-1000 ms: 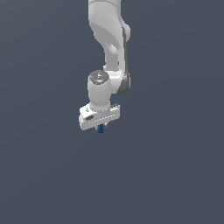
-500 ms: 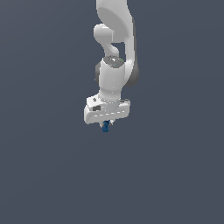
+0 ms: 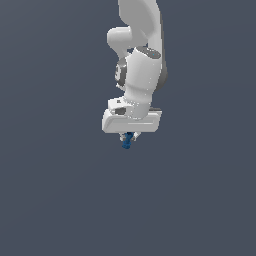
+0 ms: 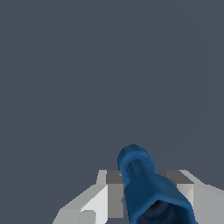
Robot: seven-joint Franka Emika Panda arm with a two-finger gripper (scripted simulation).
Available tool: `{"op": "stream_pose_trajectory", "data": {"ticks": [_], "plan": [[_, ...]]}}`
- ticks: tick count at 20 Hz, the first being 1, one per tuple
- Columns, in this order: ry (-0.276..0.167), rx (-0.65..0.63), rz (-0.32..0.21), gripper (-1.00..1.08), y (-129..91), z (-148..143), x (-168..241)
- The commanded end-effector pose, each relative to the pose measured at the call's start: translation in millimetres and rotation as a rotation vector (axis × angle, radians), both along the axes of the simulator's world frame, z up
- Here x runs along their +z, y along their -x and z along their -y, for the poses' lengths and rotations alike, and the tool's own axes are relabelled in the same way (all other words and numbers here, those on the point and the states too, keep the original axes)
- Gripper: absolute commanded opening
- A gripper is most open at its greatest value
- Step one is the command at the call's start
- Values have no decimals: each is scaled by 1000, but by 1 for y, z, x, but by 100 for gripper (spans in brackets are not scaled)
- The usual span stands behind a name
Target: Pick up the object and move it to a goal position.
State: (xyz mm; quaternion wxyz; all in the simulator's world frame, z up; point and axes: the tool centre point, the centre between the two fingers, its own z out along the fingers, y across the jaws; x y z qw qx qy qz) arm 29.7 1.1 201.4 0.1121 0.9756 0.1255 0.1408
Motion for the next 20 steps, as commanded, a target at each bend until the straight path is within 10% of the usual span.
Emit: {"op": "stream_pose_trajectory", "data": {"ticks": [1, 20], "plan": [[12, -23, 27, -100, -4, -7, 13], [108, -197, 231, -100, -26, -63, 112]]}}
